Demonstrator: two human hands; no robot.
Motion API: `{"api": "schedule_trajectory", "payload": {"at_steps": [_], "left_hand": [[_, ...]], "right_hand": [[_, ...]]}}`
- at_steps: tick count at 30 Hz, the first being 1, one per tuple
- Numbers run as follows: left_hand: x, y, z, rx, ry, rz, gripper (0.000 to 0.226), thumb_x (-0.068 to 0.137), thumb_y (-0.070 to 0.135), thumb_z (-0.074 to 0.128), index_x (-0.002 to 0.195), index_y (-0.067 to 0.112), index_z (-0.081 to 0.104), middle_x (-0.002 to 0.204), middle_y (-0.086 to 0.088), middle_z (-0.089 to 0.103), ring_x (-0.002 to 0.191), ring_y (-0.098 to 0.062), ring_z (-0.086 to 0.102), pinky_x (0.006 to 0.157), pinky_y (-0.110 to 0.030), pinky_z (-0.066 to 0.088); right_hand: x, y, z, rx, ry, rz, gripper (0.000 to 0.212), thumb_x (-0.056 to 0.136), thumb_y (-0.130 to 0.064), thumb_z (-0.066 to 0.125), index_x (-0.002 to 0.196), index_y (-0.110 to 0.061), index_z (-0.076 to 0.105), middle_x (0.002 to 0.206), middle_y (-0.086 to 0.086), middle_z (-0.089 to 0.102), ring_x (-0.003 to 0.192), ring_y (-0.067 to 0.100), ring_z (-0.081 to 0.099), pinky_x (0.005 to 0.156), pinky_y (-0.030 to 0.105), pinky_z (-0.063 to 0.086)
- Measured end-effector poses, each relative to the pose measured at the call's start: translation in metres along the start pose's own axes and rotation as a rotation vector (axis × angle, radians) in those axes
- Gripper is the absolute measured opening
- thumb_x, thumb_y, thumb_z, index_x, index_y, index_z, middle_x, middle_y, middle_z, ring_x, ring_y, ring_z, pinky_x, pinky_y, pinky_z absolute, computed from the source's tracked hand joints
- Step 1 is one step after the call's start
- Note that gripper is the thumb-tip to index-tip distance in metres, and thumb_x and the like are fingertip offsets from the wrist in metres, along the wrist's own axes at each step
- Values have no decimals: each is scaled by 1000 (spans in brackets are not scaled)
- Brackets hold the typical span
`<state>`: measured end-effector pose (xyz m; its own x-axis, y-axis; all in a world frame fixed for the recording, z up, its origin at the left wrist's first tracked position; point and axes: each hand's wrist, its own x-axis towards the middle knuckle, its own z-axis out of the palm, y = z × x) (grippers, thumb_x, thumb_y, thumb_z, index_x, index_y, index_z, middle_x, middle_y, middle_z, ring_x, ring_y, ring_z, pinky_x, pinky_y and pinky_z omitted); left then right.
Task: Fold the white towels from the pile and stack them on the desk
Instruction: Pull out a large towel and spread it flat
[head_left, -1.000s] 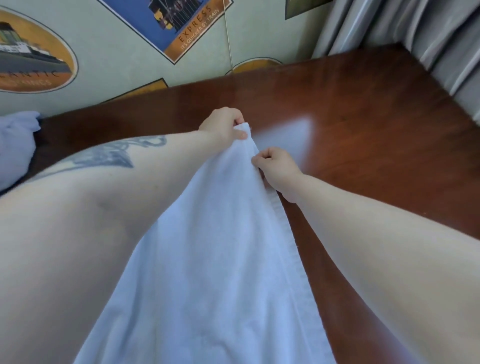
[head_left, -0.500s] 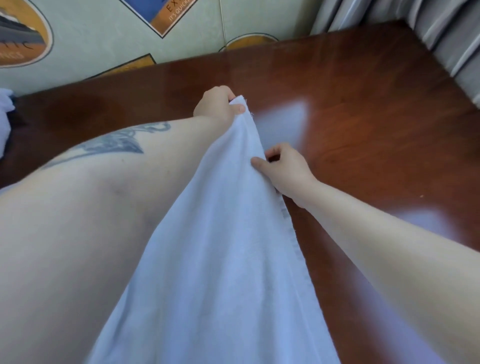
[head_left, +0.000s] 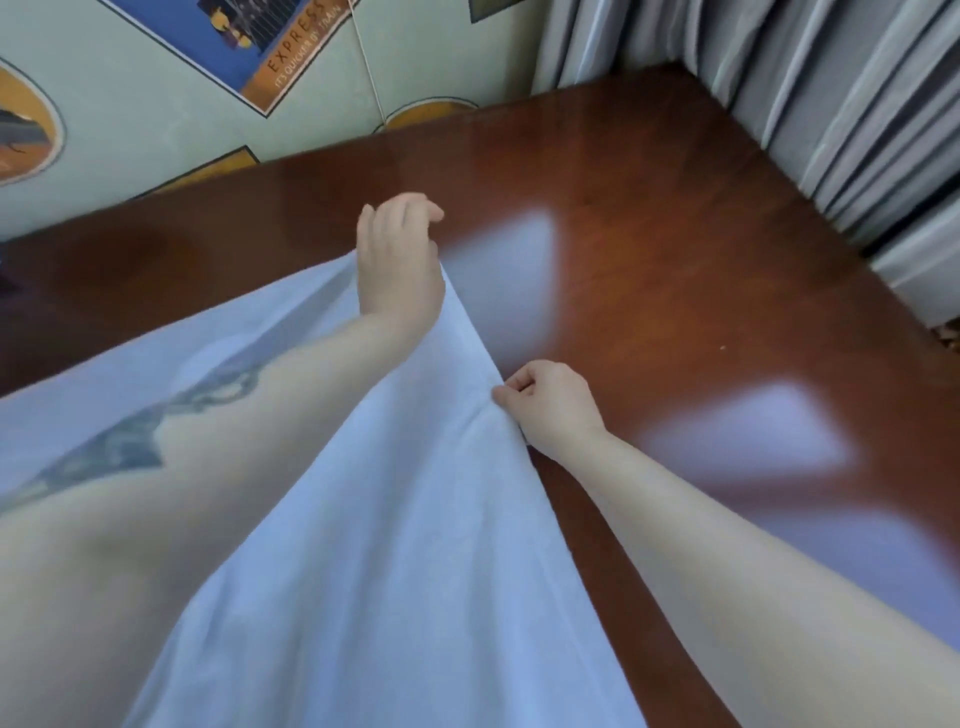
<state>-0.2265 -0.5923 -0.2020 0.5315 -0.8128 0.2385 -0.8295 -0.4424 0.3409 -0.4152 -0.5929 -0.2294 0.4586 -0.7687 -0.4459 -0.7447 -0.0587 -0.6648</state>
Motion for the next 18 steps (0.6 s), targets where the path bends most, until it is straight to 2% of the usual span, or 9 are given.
{"api": "schedule_trajectory", "payload": {"at_steps": [3,5,7,10,13,18], "left_hand": [[-96,23,-6,-41,-225,84,44,98,11,43,142,14,43,159,-5,26,150,-21,13,119,-39,4],[-147,23,-1,-4,-410,44,53,103,27,33,154,17,22,165,0,5,151,-18,-4,119,-40,-1],[-179,20,9,59,-530,-11,60,104,39,25,157,22,1,164,5,-11,150,-15,-14,119,-41,-7],[-190,23,21,168,-468,-7,62,103,44,19,156,25,-6,163,6,-14,150,-15,-15,120,-43,-6],[-188,26,25,199,-445,-25,61,103,45,16,157,25,-3,164,6,-11,151,-16,-11,120,-44,-5],[-188,33,25,259,-446,-68,59,105,43,15,156,23,-6,164,4,-12,151,-18,-11,120,-45,-6]], "right_hand": [[-11,3,-9,254,-71,33,18,82,-26,72,89,-11,65,86,7,71,77,24,71,71,42,60],[-26,11,-12,379,-161,70,24,80,-27,77,89,-12,61,89,7,70,74,21,71,65,39,61],[-49,27,-11,394,-279,125,30,79,-31,79,82,-11,57,79,4,66,62,15,68,54,31,57],[-86,53,-5,262,-335,124,30,79,-28,76,78,-4,59,70,5,57,58,15,57,53,36,49],[-119,74,-1,139,-289,120,29,74,-31,75,68,-13,53,64,1,45,57,15,42,55,29,33],[-178,110,-8,8,-329,149,25,69,-36,75,66,-19,56,58,-8,50,51,9,47,51,24,34]]}}
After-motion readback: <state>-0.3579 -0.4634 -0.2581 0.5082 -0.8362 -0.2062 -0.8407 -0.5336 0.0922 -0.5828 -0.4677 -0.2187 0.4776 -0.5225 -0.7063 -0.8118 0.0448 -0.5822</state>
